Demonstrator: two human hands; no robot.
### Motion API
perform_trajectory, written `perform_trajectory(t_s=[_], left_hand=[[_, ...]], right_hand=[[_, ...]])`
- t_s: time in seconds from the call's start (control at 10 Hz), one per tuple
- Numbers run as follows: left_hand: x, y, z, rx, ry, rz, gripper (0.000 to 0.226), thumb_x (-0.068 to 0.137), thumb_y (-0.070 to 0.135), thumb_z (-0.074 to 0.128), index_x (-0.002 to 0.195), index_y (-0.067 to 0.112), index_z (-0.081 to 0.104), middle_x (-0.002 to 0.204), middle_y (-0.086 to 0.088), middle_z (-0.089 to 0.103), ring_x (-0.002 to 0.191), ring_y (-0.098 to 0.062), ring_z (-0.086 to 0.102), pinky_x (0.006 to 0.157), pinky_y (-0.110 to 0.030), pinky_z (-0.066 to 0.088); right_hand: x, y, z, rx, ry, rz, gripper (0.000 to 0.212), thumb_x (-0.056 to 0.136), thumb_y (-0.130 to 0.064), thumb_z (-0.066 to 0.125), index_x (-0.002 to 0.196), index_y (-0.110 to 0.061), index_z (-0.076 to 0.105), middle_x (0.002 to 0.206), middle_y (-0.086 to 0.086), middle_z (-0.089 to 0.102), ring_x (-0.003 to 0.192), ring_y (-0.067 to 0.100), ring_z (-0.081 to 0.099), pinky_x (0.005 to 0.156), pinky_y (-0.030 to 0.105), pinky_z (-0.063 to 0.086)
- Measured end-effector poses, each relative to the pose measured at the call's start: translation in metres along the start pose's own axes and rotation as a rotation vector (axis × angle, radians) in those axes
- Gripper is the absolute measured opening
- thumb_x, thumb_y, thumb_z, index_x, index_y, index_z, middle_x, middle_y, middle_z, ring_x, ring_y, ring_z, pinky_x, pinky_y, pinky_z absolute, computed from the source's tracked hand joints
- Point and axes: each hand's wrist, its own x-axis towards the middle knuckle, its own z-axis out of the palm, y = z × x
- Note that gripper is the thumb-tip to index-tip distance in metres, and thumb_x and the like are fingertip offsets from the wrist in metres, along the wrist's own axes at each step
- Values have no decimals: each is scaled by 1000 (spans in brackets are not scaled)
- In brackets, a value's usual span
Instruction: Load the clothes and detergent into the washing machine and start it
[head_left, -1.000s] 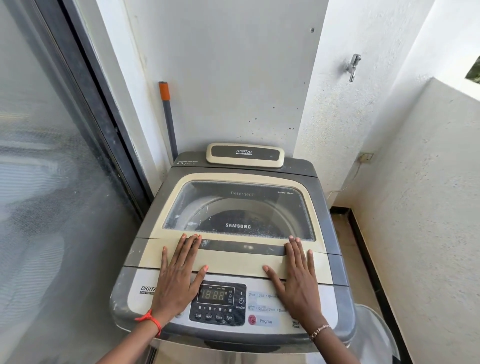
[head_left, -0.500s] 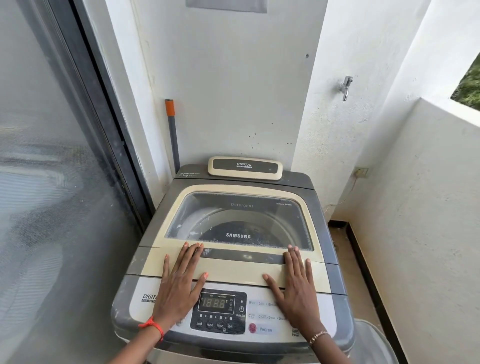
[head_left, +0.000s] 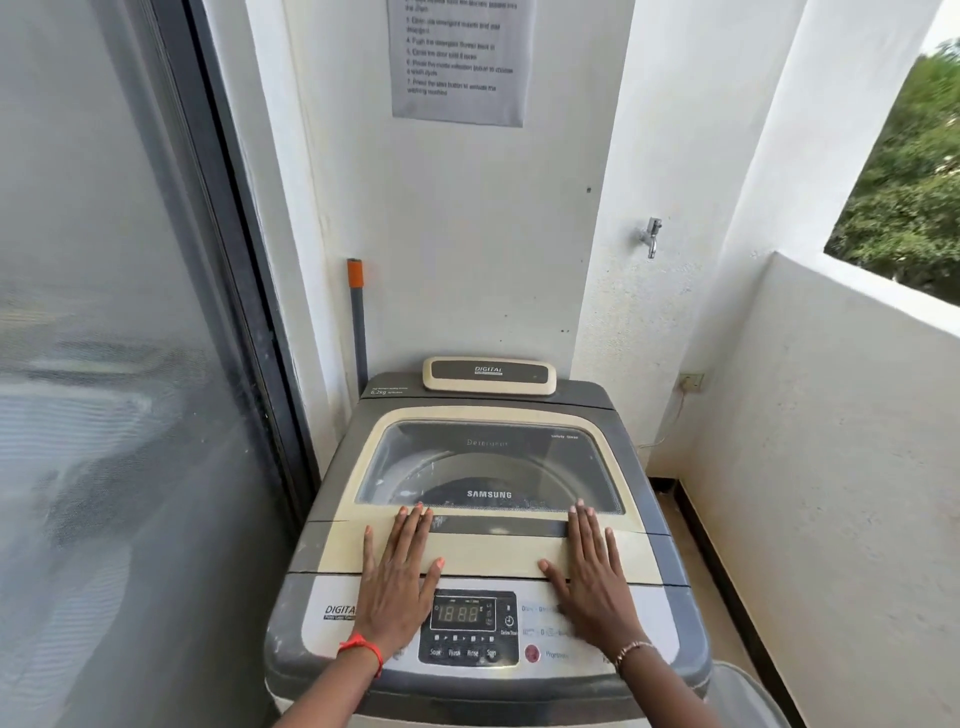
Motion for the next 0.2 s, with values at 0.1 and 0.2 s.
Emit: perform_trajectory(t_s=[0.1, 0.2], left_hand=[[3, 1, -2, 16, 60, 34, 61, 97, 49, 5, 150, 20, 7, 150, 1, 31, 145, -8, -6, 114, -45, -2], [8, 12, -3, 2, 116, 52, 60, 97, 48, 4, 150, 19, 9, 158, 5, 9, 145, -9, -6, 114, -45, -2]], right_hand=[[-4, -13, -7, -30, 67, -40, 72, 95, -57, 15, 147, -6, 12, 152, 13, 25, 144, 13, -10, 115, 29, -3], [-5, -25, -9, -77, 145, -86, 70, 96, -55, 15, 148, -8, 9, 151, 11, 26, 144, 14, -8, 115, 30, -1]])
